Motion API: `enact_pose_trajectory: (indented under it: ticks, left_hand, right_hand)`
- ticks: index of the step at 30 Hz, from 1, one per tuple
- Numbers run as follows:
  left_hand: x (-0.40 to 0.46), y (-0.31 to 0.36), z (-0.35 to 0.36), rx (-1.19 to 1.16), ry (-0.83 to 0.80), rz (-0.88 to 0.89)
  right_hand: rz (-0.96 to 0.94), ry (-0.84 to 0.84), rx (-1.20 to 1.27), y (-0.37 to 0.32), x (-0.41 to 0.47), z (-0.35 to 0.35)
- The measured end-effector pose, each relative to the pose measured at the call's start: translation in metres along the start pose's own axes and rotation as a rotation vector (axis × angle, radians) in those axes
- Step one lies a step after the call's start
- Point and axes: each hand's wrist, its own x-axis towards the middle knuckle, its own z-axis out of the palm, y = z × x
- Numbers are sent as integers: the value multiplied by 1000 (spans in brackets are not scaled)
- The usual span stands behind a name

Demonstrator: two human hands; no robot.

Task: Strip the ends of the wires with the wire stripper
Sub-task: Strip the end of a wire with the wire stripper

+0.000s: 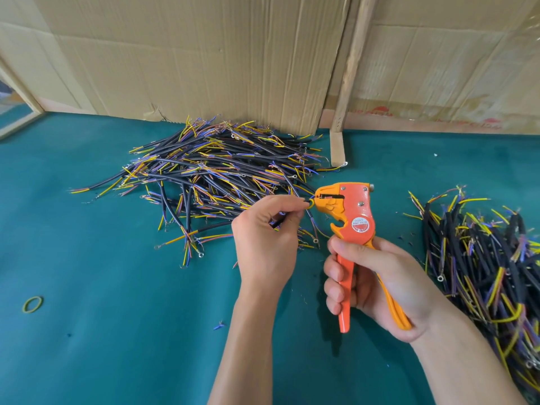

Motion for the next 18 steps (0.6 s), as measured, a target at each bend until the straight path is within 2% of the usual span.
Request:
enact_pose_trajectory:
  ticks: [7, 12, 15, 18]
  left_hand:
    - [0, -1, -2, 18, -8, -5]
    - [-1, 1, -2, 1, -10, -20]
    - [0, 0, -5, -1, 8, -11]
    - [0, 0, -3, 4, 18, -8]
  right_hand:
    - [2, 12, -16, 2, 0, 0]
    - [-58, 125, -57, 7, 4, 5]
    - [-47, 111, -56, 7, 3, 4]
    - [-51, 22, -6, 3, 2, 3]
